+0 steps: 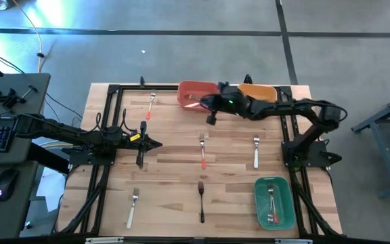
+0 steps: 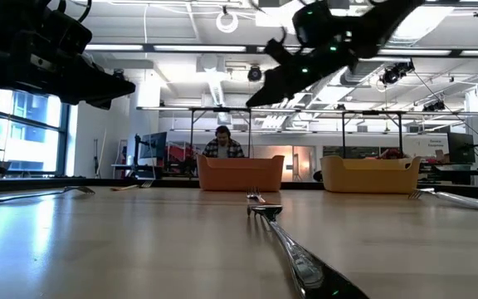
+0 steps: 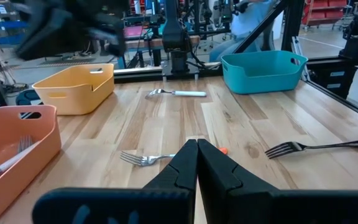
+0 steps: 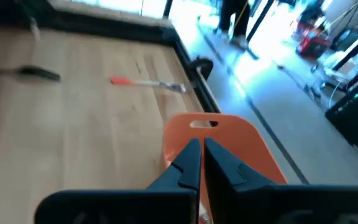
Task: Sort silverware by color (type)
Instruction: Put the white fork into the orange bin
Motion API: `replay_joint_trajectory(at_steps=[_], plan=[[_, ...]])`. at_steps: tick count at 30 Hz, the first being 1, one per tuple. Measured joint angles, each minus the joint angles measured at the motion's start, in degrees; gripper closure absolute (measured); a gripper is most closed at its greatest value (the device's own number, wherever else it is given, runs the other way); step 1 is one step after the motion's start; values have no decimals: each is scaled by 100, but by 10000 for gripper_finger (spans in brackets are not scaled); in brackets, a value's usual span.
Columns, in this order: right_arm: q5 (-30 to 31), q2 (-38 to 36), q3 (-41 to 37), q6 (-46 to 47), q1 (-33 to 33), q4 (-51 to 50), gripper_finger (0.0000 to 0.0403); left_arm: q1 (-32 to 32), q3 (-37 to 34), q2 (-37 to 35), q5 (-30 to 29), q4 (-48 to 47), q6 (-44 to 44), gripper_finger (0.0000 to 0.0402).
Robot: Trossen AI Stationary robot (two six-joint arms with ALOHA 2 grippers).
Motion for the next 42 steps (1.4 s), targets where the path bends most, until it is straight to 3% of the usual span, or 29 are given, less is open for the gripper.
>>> replay_joint_trajectory(at_steps=[8, 14, 26, 33, 42], plan=[[-7, -1094, -1939, 228, 387, 2086, 402, 1, 0, 0, 33, 5, -55, 401], [-9, -1547, -2839, 563, 530, 2725, 402, 1, 0, 0, 44, 6, -136, 401], [-3, -1657, -3143, 729, 547, 2717, 403, 1, 0, 0, 89, 54, -152, 401], [-2, -1657, -3163, 491, 547, 2742, 403, -1, 0, 0, 455, 27, -149, 401], [14, -1620, -4067, 566, 377, 4282, 403, -1, 0, 0, 463, 21, -133, 401]])
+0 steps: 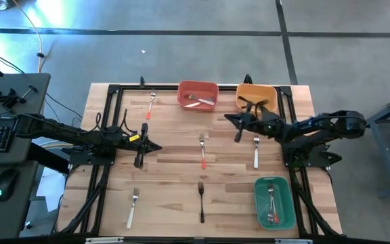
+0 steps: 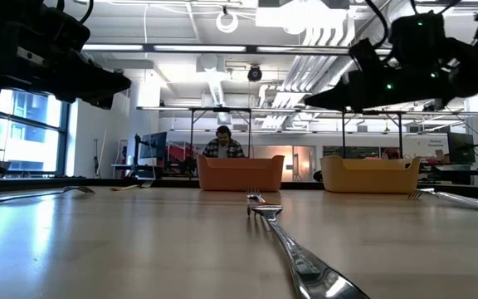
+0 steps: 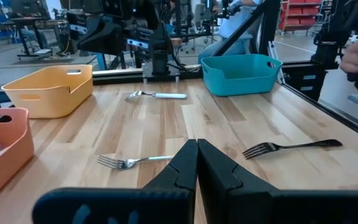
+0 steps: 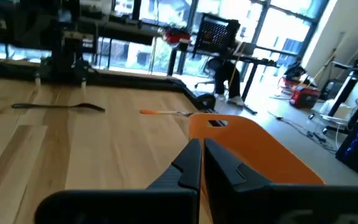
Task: Sort silverware by color (type)
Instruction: Put the white fork into the orange bin
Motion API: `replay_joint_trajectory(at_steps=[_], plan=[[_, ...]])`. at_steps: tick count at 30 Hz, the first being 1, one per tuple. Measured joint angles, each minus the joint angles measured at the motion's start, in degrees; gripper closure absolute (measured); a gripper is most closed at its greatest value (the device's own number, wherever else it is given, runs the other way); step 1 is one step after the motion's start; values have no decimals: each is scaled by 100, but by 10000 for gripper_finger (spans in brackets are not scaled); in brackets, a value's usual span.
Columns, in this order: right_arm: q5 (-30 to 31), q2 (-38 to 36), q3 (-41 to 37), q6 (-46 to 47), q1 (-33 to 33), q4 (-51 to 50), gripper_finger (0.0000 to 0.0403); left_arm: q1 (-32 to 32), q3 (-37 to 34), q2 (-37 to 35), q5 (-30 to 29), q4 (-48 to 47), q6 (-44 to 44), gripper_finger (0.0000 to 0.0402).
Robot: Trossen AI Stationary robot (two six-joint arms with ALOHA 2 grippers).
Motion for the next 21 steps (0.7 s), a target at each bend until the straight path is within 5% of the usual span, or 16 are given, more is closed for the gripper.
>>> replay_joint_trajectory(at_steps=[15, 21], plan=[[-15, -2, -243, 199, 4, 442, 403, 2, 0, 0, -10, 4, 44, 401], [-15, -2, -243, 218, 4, 434, 403, 4, 321, 0, -1099, -597, -13, 401]])
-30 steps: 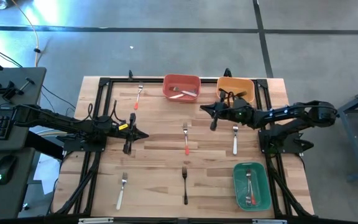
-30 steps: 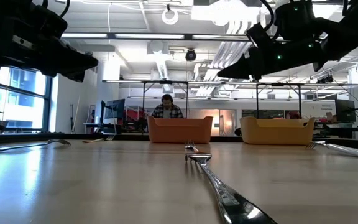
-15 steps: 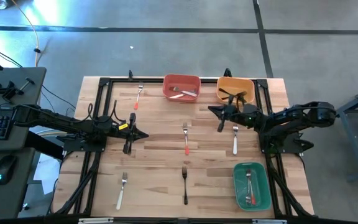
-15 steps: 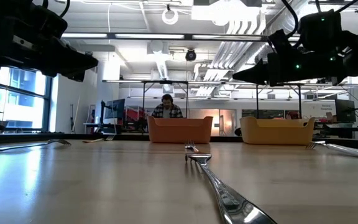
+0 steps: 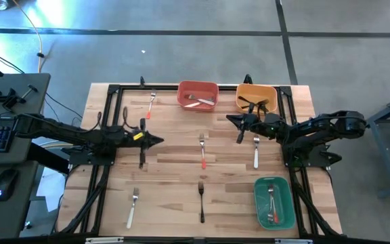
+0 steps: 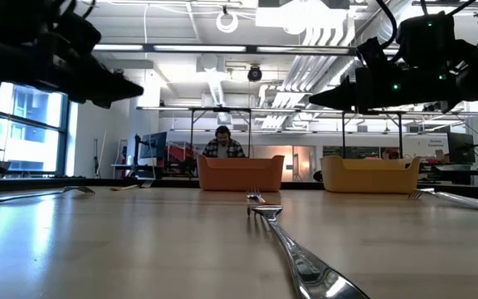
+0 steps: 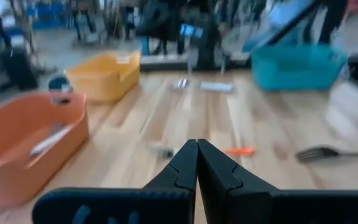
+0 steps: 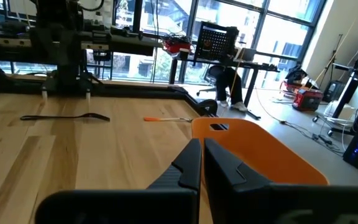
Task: Sort silverware by color (type)
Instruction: Put the white fork into the orange bin
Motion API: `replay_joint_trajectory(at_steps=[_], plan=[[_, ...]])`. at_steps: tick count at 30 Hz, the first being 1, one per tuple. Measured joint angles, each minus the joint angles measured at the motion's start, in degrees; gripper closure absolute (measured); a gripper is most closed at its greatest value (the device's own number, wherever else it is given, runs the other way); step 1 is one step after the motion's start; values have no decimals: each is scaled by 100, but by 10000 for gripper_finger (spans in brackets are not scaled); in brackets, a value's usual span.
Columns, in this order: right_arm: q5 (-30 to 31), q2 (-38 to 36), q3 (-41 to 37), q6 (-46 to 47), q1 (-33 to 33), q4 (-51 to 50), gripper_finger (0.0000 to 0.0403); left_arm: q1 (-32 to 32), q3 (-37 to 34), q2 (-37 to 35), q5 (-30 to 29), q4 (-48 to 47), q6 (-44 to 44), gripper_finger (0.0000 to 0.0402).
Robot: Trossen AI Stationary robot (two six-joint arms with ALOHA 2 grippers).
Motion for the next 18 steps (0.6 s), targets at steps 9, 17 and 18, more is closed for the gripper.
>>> replay_joint_trajectory(at_steps=[9, 17, 18], plan=[[0, 0, 0, 1, 2, -45, 403, -444, 1951, 2, -5, -3698, -844, 401], [0, 0, 0, 1, 2, -169, 403, -1291, 3163, 302, 2, -6174, -2000, 365], [0, 0, 0, 1, 2, -169, 403, -1430, 3223, 380, 4, -6343, -2113, 357]])
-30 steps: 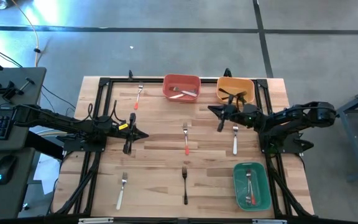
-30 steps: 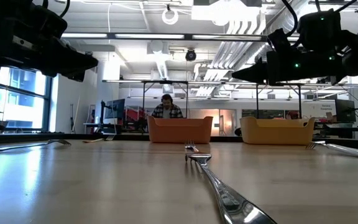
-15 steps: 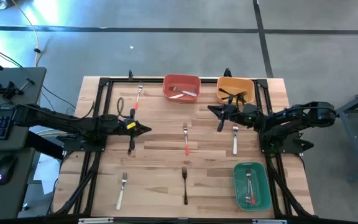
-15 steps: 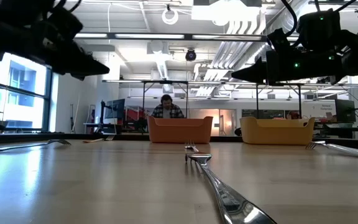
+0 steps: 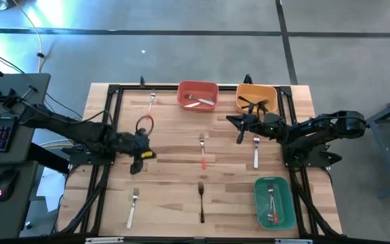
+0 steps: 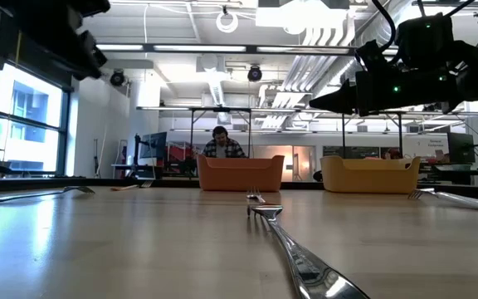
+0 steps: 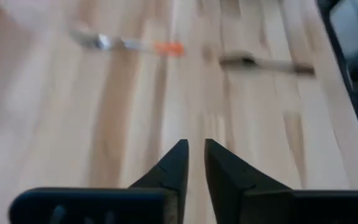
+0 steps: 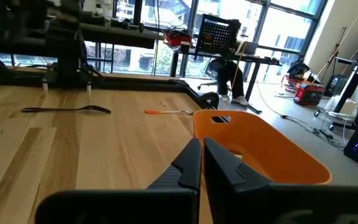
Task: Sort silverware by color (type)
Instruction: Put the white fork into the orange bin
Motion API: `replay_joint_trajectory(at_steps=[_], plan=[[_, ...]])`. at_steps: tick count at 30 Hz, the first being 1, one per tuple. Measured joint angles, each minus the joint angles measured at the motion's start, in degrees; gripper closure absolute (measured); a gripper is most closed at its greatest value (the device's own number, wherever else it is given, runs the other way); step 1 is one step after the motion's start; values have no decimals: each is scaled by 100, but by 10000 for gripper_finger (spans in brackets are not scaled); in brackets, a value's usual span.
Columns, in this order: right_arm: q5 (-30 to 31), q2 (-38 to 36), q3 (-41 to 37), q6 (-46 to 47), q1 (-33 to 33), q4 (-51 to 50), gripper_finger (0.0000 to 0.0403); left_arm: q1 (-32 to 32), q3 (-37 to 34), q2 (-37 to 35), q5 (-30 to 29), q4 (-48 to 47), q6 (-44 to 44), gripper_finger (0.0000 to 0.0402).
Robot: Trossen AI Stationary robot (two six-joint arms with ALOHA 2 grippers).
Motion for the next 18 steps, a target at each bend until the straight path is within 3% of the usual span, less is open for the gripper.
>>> replay_joint_trajectory(at_steps=[3, 10, 18], plan=[[0, 0, 0, 4, 0, -1, 403, -431, 94, 302, 148, -236, -238, 335], [0, 0, 0, 4, 0, -59, 403, -1221, 95, 1143, 1097, -400, -1298, 295], [0, 0, 0, 39, 0, -82, 403, -1455, 95, 1816, 1401, -776, -1864, 253]])
